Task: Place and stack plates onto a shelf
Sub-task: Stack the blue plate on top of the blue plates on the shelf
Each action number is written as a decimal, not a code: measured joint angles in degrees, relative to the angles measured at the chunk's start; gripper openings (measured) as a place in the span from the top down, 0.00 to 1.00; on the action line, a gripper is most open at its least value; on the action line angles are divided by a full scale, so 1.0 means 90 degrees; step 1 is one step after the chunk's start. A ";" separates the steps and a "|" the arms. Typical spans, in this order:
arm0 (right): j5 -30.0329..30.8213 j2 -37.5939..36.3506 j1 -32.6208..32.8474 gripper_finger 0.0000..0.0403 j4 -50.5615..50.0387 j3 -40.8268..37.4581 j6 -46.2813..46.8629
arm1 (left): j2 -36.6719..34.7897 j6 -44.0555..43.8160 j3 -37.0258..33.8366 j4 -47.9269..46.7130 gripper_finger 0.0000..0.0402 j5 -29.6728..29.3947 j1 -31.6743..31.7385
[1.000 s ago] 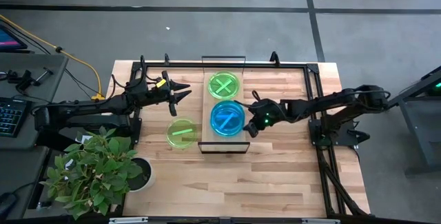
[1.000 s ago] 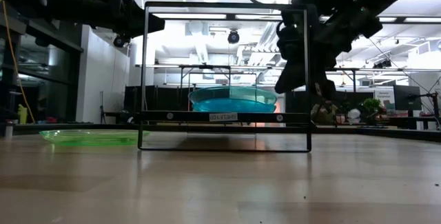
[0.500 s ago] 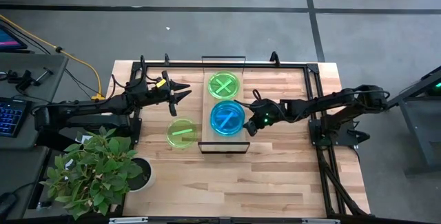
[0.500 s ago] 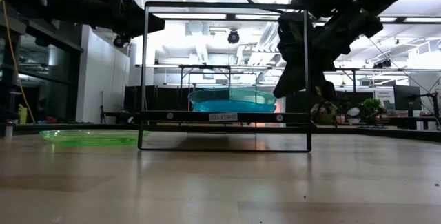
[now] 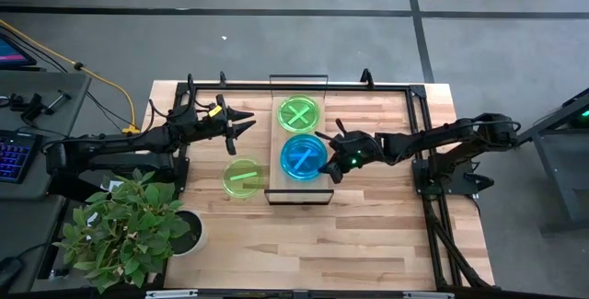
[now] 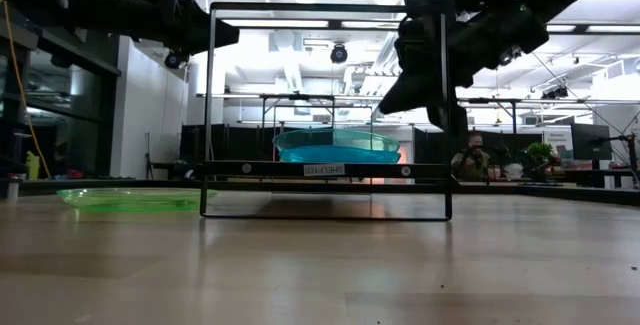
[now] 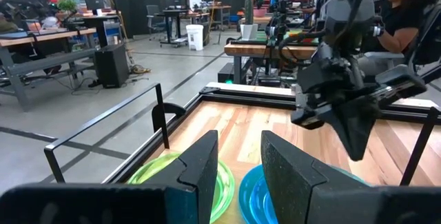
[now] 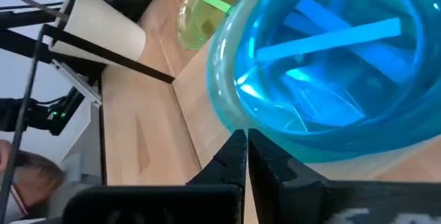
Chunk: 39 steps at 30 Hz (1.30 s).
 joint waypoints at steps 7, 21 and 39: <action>0.0013 0.0382 -0.0007 1.00 0.0348 0.0000 -0.0324 | 0.0000 0.0000 0.0000 0.0052 0.74 0.0000 0.0000; 0.0075 0.0865 -0.0289 1.00 -0.0188 0.1482 -0.4630 | 0.0000 0.0002 0.0000 0.0050 0.74 -0.0002 0.0000; -0.1541 0.3087 -0.0313 1.00 -0.6028 0.5663 -1.0568 | 0.0000 0.0002 0.0000 0.0037 0.74 -0.0002 0.0000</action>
